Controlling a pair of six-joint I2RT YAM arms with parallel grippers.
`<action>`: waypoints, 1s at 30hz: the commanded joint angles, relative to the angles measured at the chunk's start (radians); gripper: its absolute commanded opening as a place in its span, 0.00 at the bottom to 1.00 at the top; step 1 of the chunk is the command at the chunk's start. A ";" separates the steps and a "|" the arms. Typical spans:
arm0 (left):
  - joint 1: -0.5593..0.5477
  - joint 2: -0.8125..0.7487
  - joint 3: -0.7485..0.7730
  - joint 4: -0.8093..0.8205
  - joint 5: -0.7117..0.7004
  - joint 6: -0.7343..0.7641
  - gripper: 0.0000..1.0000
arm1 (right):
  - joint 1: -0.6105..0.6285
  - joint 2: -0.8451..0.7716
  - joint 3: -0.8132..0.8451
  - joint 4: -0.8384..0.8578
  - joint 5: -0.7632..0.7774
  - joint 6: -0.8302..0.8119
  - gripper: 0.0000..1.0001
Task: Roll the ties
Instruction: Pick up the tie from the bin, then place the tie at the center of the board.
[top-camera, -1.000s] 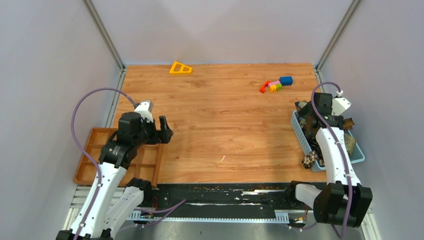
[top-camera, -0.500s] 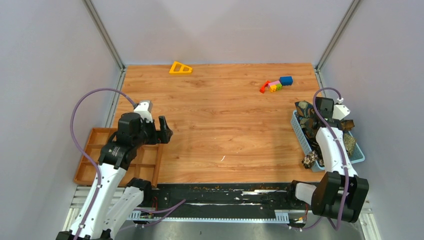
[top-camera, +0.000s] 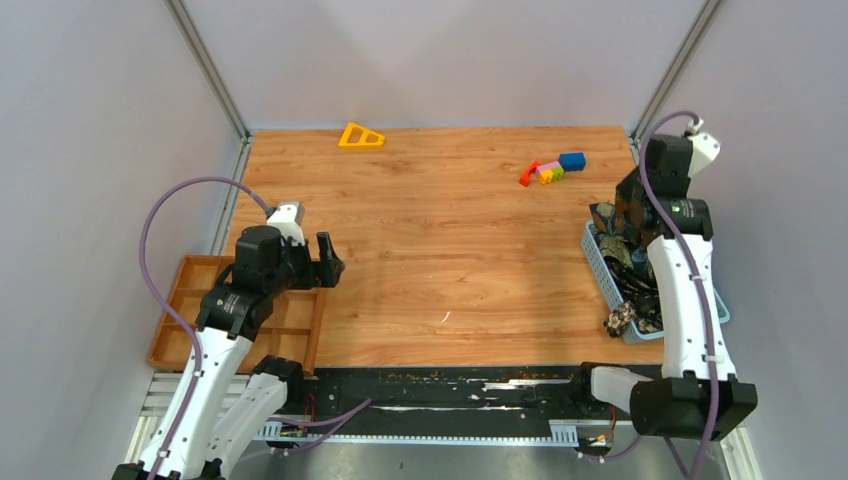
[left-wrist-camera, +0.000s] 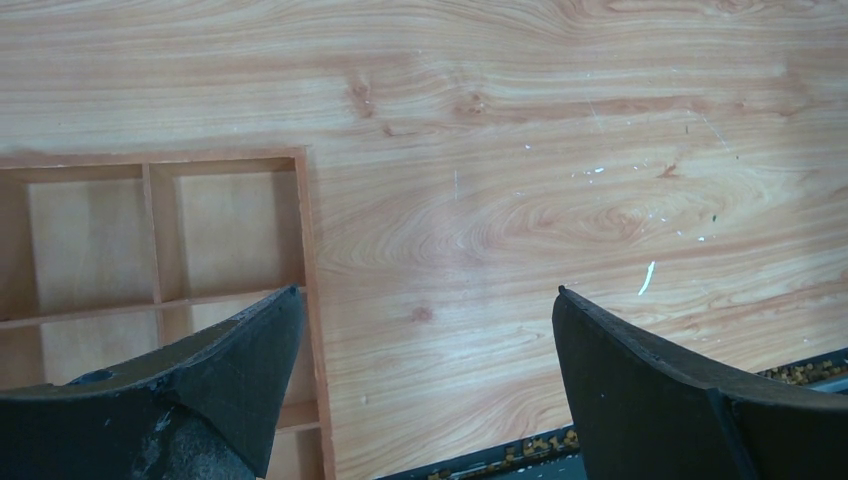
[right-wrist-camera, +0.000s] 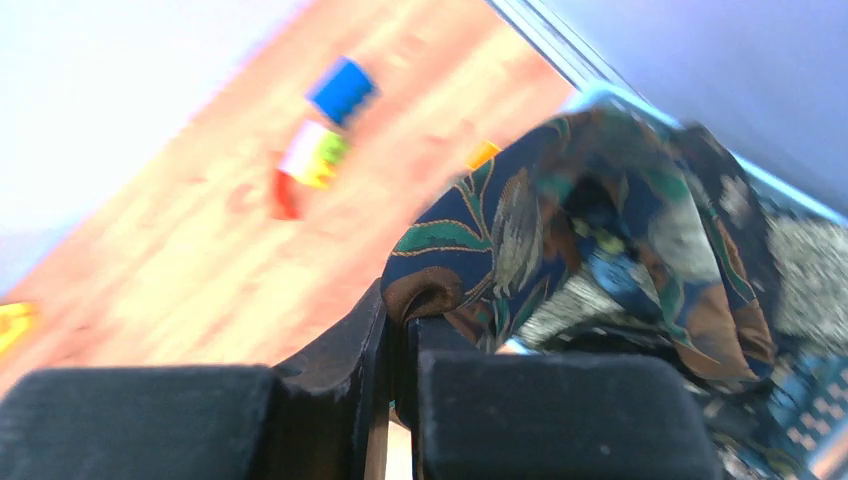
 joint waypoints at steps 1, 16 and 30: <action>-0.002 -0.012 0.018 -0.004 -0.016 0.012 1.00 | 0.140 0.015 0.254 -0.068 0.009 -0.072 0.00; -0.002 -0.009 0.020 -0.007 -0.034 0.007 1.00 | 0.751 0.157 0.669 -0.039 0.100 -0.105 0.00; -0.002 0.006 0.021 -0.010 -0.045 0.004 1.00 | 0.837 0.150 0.453 0.264 -0.598 -0.160 0.00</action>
